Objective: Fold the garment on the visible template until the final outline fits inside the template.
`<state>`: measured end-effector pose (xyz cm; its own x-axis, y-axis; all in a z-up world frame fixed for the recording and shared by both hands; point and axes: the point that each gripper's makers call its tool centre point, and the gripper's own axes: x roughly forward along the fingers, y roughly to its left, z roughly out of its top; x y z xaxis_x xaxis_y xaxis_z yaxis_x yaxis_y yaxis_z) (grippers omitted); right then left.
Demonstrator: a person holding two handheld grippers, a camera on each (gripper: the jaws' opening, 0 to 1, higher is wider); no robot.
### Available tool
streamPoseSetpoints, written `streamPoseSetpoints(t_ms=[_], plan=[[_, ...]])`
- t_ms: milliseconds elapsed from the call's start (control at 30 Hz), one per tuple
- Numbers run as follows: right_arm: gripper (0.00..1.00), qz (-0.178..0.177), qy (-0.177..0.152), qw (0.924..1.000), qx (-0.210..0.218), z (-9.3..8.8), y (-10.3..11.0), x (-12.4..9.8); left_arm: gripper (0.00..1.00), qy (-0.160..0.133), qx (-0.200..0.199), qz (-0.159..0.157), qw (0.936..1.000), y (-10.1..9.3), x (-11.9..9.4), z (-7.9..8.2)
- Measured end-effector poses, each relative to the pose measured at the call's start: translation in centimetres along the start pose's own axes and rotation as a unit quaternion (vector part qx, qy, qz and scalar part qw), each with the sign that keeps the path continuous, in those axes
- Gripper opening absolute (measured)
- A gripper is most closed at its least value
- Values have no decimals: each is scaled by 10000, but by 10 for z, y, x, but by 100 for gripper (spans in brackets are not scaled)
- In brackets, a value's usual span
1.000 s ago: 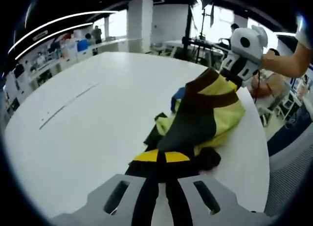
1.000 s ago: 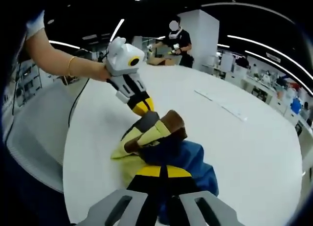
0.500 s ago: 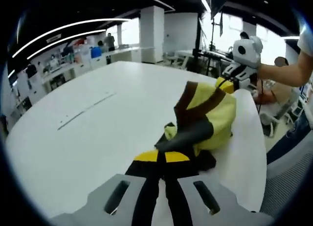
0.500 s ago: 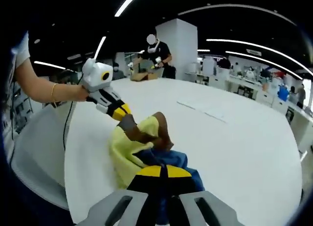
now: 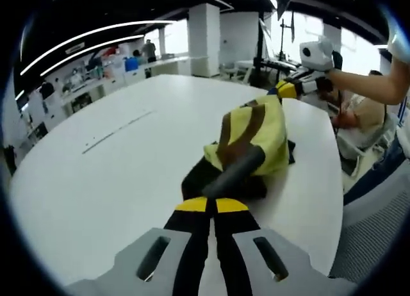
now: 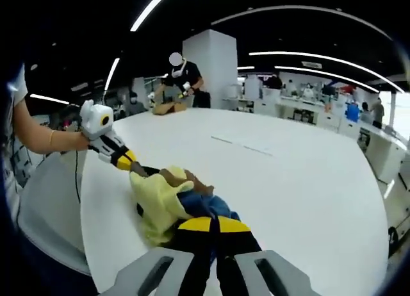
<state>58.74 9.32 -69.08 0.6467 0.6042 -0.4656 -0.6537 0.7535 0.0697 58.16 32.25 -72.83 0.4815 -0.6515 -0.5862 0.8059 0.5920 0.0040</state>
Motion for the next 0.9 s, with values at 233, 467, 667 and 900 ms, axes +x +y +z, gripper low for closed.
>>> streamPoseSetpoints(t_ms=[233,467,667,900], plan=[[0,-19,304,9994,170,-21,-3,-4,0,123,-116,67,9998,-6,-3,-18],[0,-42,600,9976,345,-49,-7,-5,0,203,-217,137,9995,-7,-1,-28],[0,-45,718,9960,526,-64,-9,-7,0,204,-284,179,9992,-8,0,-31],[0,87,934,9946,436,-72,-3,-8,4,102,-391,174,9990,-8,-4,-27]])
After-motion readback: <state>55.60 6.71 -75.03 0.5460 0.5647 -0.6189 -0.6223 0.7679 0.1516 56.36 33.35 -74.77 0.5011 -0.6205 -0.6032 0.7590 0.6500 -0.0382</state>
